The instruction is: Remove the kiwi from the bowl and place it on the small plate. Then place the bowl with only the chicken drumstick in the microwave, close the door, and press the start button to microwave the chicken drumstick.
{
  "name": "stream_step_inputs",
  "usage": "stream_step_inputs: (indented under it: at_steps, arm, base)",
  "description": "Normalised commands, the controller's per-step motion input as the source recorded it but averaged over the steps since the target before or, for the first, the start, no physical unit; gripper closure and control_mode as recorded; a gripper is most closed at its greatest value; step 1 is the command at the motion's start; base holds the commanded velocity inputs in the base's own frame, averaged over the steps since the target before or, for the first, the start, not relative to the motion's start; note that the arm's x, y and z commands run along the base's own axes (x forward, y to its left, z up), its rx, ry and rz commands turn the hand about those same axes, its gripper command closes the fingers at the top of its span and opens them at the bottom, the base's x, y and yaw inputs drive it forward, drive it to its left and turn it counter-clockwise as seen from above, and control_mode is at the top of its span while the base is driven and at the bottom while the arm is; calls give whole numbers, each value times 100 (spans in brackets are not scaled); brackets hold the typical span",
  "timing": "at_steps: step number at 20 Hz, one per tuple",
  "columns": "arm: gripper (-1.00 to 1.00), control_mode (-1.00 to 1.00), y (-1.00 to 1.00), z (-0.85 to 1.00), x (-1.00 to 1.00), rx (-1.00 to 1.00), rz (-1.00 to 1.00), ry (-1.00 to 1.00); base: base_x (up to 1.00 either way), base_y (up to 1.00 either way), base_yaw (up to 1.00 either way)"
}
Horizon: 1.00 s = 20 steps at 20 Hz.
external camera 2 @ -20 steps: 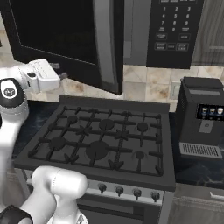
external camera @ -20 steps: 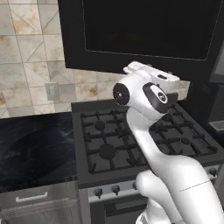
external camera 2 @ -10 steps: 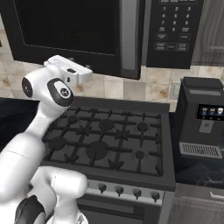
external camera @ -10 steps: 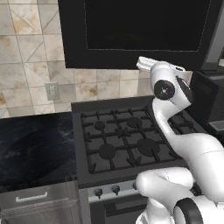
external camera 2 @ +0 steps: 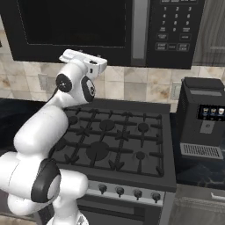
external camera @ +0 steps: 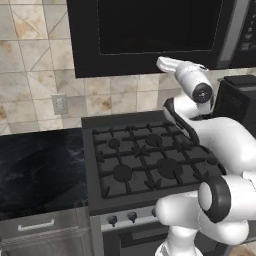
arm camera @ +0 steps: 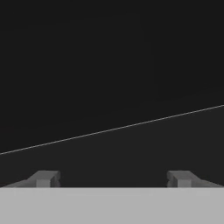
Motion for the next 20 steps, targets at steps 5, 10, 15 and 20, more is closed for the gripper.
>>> stream_step_inputs:
  at_steps: [5, 10, 15, 20]
  arm:
    - [-100, -100, 0, 52, 41, 0, 15, 0]
    - [-100, -100, -7, 55, 9, 0, 11, 0]
    - [-100, -100, -35, 62, -36, 0, 4, -1]
    - [-100, -100, -68, 49, -76, 1, 0, 0]
  base:
    - [0, 0, 0]
    - [0, 0, 0]
    - [0, 0, 0]
    - [0, 0, 0]
